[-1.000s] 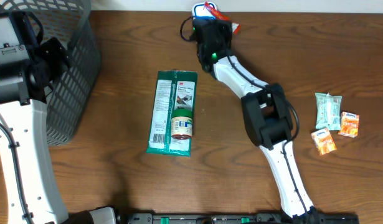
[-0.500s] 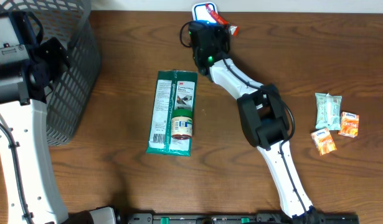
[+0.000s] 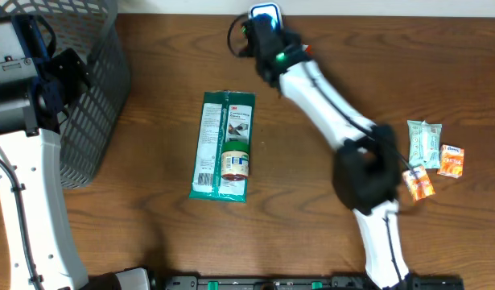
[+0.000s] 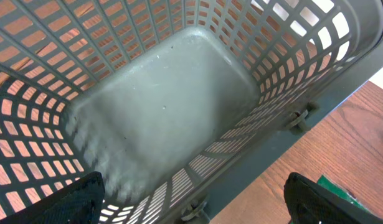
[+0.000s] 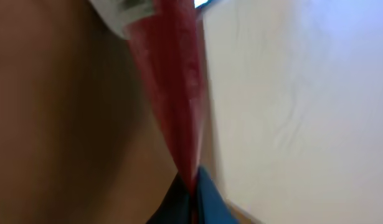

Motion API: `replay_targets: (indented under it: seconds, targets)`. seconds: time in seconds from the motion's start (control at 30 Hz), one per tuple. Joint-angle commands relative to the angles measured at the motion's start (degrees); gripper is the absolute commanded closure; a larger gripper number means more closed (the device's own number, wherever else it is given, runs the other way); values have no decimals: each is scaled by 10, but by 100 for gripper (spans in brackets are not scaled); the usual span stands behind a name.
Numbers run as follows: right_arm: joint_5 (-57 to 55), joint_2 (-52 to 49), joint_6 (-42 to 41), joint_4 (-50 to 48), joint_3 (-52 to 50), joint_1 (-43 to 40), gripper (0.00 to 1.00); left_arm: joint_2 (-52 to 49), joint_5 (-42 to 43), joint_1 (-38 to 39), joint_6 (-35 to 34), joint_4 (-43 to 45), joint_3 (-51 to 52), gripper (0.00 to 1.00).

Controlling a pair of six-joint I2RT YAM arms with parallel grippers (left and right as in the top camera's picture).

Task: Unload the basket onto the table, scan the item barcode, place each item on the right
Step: 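Move the stick right and drop it among the packets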

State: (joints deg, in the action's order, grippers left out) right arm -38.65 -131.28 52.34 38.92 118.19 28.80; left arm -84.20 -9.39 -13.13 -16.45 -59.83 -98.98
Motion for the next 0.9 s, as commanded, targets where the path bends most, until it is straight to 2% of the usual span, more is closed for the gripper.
replay_targets:
  seconds: [0.0, 0.07, 0.1, 0.2, 0.47, 0.63, 0.87]
  targets:
    - [195, 123, -243, 69, 9, -28, 99, 0, -7, -3, 5, -1, -3, 7]
    - [252, 165, -313, 107, 9, -51, 99, 0, -7, -3, 5, -1, -3, 8]
    - [288, 202, -394, 142, 9, -78, 99, 0, -7, -3, 6, -1, -3, 8]
    - [323, 249, -506, 214, 9, -135, 99, 0, -7, -3, 5, -1, -3, 7]
    - [407, 269, -577, 381, -1, -310, 99, 0, -7, -3, 5, -1, -3, 7]
    - [424, 268, -605, 380, -88, -403, 99, 0, -7, -3, 5, -1, -3, 8]
    - [424, 268, -680, 279, -278, -495, 99, 0, -7, -3, 5, -1, -3, 8]
